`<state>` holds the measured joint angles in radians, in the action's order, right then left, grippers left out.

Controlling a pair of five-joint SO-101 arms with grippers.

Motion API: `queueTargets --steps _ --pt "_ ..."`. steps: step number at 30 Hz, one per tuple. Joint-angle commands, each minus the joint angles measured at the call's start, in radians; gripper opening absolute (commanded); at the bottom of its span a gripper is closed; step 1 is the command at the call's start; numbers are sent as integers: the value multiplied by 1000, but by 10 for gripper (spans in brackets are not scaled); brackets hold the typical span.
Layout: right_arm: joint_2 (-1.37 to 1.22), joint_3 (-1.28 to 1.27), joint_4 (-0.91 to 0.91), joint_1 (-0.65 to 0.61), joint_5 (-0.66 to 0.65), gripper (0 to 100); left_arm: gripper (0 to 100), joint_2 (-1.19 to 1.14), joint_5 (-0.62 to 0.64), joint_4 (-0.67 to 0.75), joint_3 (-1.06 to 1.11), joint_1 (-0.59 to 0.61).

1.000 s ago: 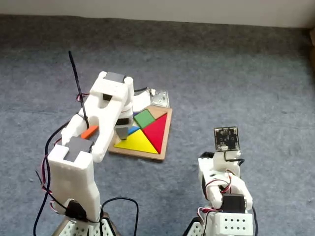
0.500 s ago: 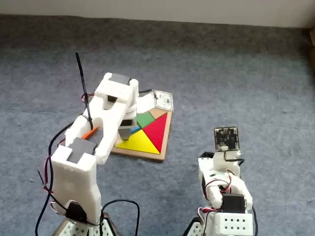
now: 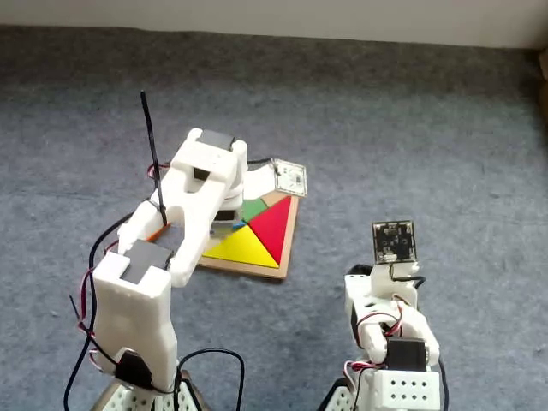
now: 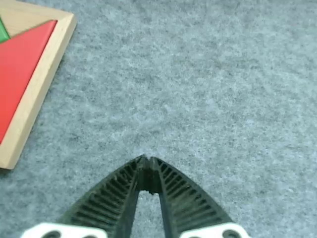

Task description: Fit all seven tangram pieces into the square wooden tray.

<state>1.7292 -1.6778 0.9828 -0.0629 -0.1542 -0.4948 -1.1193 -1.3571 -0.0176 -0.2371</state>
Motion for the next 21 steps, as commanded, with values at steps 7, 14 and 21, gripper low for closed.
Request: queueTargets --steps 7,14,21 --pt "15 -147 -2 13 6 5 262 -7 166 21 -8 4" --pt "15 -147 -2 13 6 5 253 -18 170 38 -41 4" --pt "15 -147 -2 13 6 5 176 -65 170 32 -48 -25"
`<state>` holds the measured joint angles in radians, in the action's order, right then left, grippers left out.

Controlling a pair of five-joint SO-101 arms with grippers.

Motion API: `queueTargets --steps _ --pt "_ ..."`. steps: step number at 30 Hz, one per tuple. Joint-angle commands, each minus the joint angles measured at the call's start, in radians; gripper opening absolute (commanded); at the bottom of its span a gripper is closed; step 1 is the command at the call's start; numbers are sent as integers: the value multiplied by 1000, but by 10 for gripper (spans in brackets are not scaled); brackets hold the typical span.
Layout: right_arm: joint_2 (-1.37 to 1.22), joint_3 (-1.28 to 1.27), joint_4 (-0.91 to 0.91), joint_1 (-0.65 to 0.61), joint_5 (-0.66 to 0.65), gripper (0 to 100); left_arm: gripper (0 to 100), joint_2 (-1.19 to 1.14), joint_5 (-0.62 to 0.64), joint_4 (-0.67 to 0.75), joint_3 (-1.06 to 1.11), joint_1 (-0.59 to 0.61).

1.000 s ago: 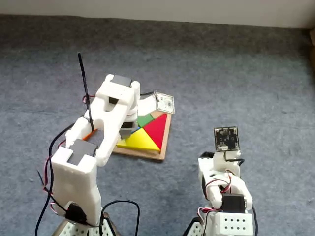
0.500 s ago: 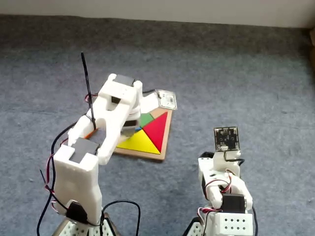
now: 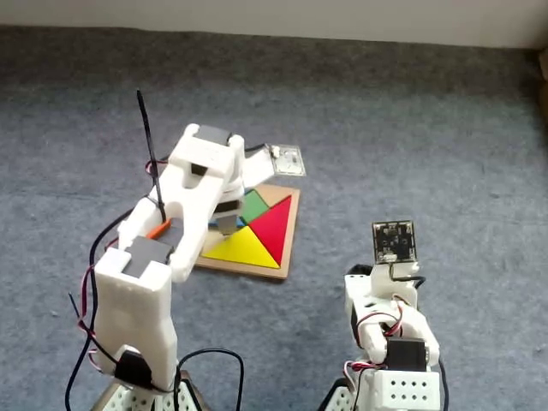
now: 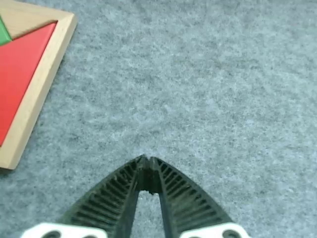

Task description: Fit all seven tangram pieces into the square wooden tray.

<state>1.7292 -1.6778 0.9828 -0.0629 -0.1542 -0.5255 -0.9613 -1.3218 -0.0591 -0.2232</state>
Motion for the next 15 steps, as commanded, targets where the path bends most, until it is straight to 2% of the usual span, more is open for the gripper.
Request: queueTargets --steps 1,9,12,15 --pt "15 -147 -2 13 6 5 168 -35 12 -3 -7 -41" --pt "15 -147 -2 13 6 5 95 -33 14 -11 -7 -42" --pt "15 -147 -2 13 6 5 88 7 15 -106 -62 -36" --pt "15 -147 -2 13 6 5 88 73 100 -186 -170 -12"
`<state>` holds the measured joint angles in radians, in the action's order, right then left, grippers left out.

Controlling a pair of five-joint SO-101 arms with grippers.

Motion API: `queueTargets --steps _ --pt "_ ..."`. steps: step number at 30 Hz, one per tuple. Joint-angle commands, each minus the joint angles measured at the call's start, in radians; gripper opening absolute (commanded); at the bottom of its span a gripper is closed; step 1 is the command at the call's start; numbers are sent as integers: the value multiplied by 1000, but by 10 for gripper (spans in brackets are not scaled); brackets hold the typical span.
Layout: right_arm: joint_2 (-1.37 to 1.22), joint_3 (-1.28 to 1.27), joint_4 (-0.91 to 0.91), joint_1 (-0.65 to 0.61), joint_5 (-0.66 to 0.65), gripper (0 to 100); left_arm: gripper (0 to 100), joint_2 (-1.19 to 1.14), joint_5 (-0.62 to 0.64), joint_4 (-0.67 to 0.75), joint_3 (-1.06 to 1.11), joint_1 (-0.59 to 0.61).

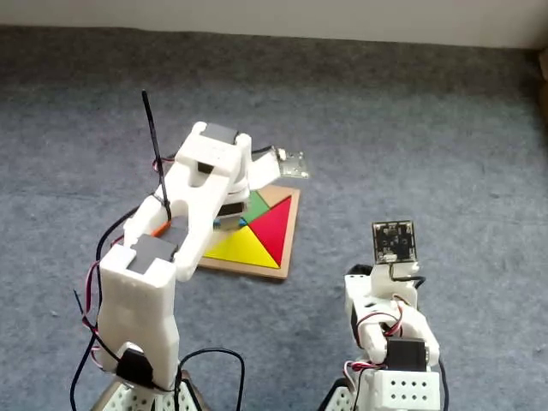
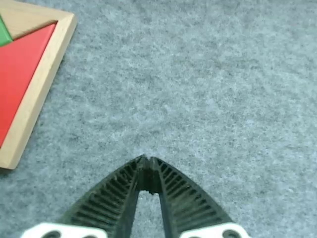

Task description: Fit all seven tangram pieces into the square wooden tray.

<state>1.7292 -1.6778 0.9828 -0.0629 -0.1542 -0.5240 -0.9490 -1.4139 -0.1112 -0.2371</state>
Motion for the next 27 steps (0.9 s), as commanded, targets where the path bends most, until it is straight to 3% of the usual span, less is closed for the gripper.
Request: queueTargets --steps 1,6,11,16,27 --pt "15 -147 -2 13 6 5 88 91 126 -98 -160 13" --pt "15 -147 -2 13 6 5 91 111 227 -106 -321 97" --pt "15 -147 -2 13 6 5 92 111 226 -196 -326 104" --pt "15 -147 -2 13 6 5 198 111 230 -224 -306 99" --pt "15 -147 -2 13 6 5 263 111 226 109 41 117"
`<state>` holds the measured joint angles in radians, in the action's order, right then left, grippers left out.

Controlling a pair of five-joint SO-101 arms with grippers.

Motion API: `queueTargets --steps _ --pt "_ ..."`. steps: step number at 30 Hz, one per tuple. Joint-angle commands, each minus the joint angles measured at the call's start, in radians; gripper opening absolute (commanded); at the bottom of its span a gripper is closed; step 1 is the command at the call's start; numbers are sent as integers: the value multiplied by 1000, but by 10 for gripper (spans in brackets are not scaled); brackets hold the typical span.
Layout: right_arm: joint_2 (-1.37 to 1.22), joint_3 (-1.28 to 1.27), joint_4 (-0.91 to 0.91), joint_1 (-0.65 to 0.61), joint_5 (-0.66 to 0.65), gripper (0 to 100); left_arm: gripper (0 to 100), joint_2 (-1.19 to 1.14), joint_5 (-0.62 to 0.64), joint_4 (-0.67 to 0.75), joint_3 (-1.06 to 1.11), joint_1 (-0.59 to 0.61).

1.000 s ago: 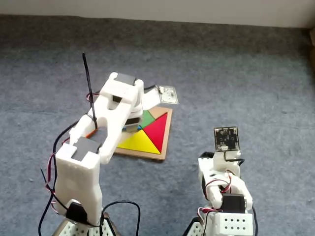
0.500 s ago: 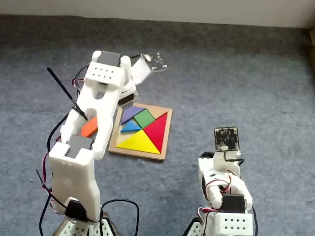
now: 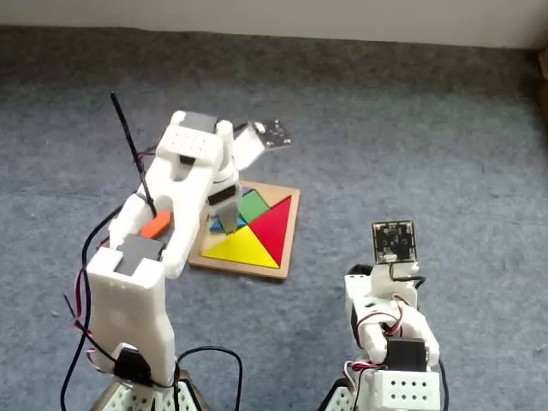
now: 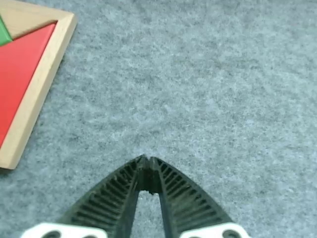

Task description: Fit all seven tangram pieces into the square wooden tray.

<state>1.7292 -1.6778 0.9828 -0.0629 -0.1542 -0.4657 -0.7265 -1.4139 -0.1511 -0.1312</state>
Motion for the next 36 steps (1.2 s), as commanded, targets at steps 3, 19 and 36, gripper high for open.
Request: queueTargets --steps 3,19,36 --pt "15 -147 -2 13 6 5 261 53 3 209 140 21" --pt "15 -147 -2 13 6 5 207 91 -8 316 122 70" --pt "15 -147 -2 13 6 5 210 139 175 183 -179 125"
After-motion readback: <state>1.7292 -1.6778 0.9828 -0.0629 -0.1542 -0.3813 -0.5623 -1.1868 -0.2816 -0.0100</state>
